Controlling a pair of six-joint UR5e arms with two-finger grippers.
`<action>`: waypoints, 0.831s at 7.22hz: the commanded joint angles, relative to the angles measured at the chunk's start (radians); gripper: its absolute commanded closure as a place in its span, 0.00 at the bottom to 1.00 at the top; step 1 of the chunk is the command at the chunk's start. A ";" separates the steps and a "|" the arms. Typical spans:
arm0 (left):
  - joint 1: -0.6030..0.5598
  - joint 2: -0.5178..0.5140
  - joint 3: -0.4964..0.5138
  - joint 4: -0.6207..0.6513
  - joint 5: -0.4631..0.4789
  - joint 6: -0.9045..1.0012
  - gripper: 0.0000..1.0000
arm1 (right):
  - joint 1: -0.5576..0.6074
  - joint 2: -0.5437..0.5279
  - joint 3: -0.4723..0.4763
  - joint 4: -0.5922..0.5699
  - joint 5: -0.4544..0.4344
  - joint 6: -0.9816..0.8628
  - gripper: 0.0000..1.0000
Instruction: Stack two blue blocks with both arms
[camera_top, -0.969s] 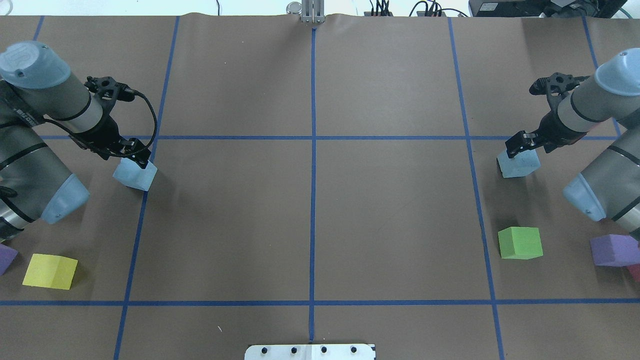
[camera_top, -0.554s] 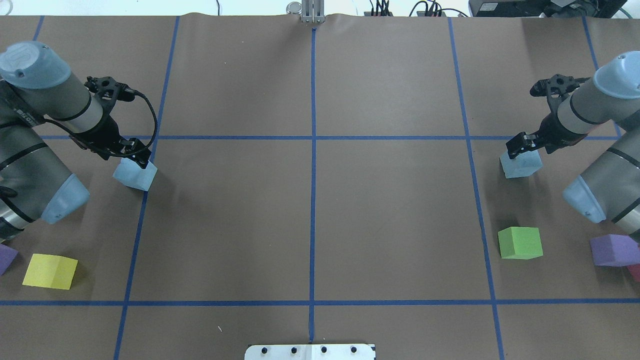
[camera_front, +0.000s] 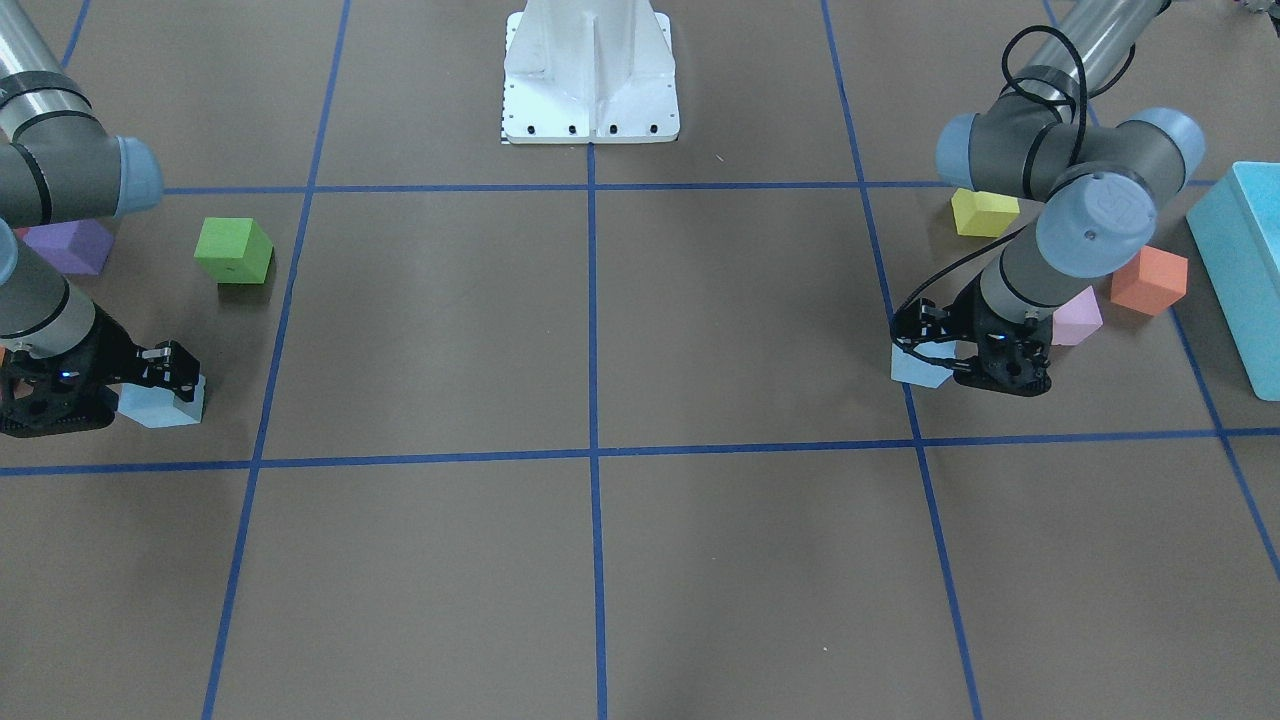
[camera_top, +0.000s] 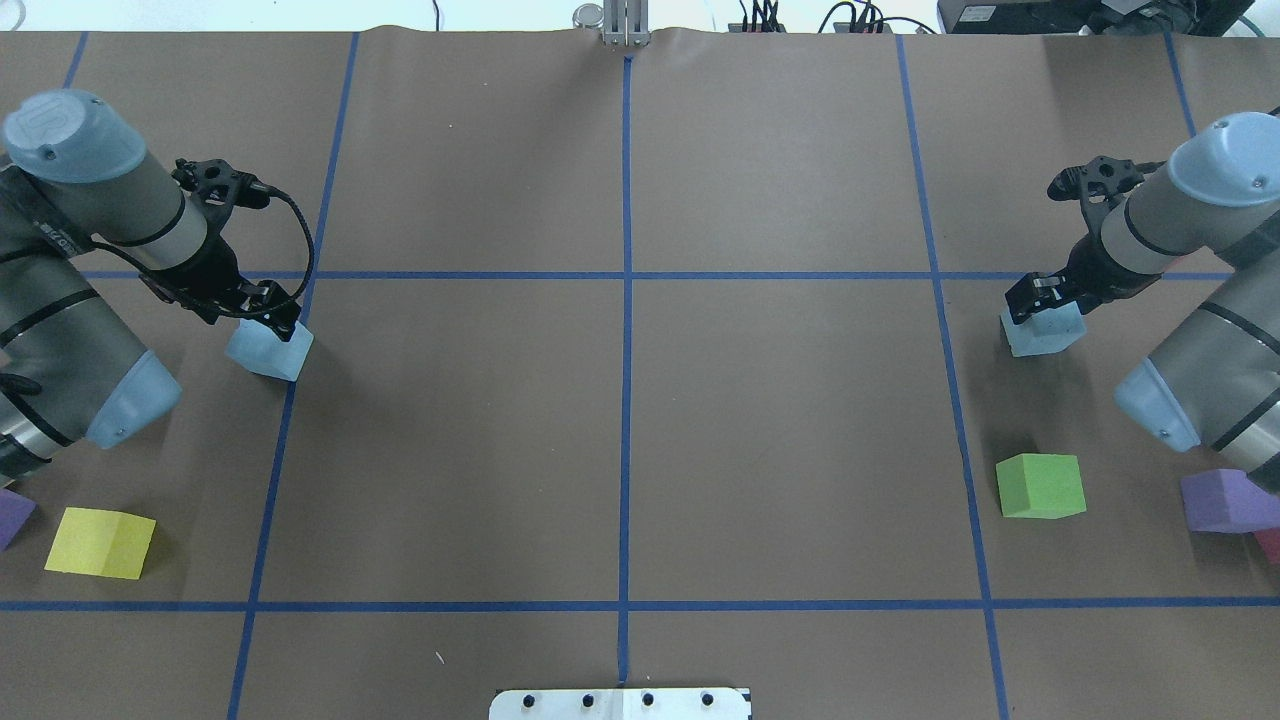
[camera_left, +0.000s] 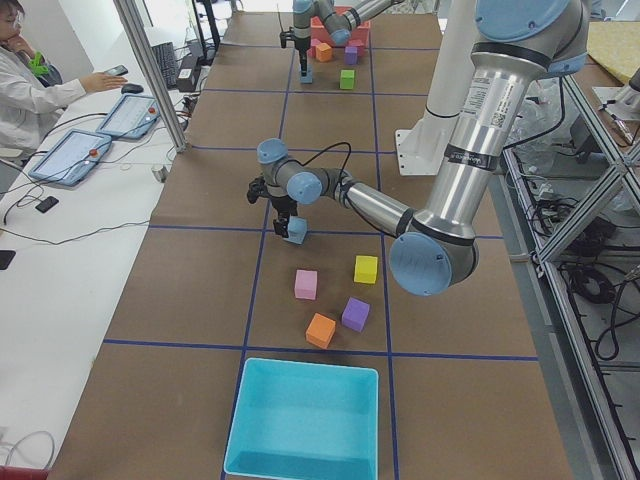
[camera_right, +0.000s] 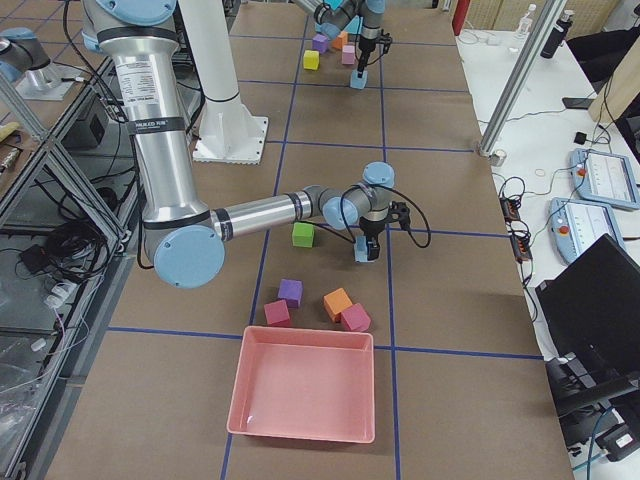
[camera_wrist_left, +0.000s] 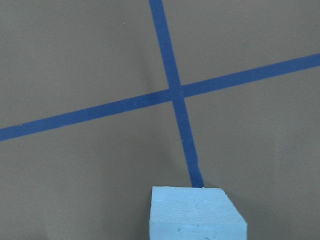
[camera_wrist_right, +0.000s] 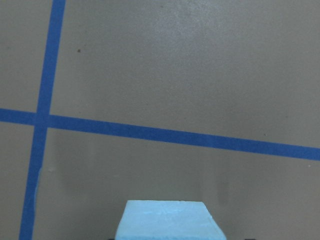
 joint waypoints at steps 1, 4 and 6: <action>0.014 -0.001 0.043 -0.077 -0.001 -0.037 0.02 | -0.006 0.003 0.000 -0.001 -0.003 0.001 0.14; 0.027 -0.001 0.043 -0.079 -0.001 -0.045 0.17 | -0.012 0.006 0.000 0.001 -0.005 0.001 0.26; 0.027 -0.001 0.045 -0.079 0.000 -0.046 0.40 | -0.029 0.010 0.000 -0.001 -0.023 0.001 0.40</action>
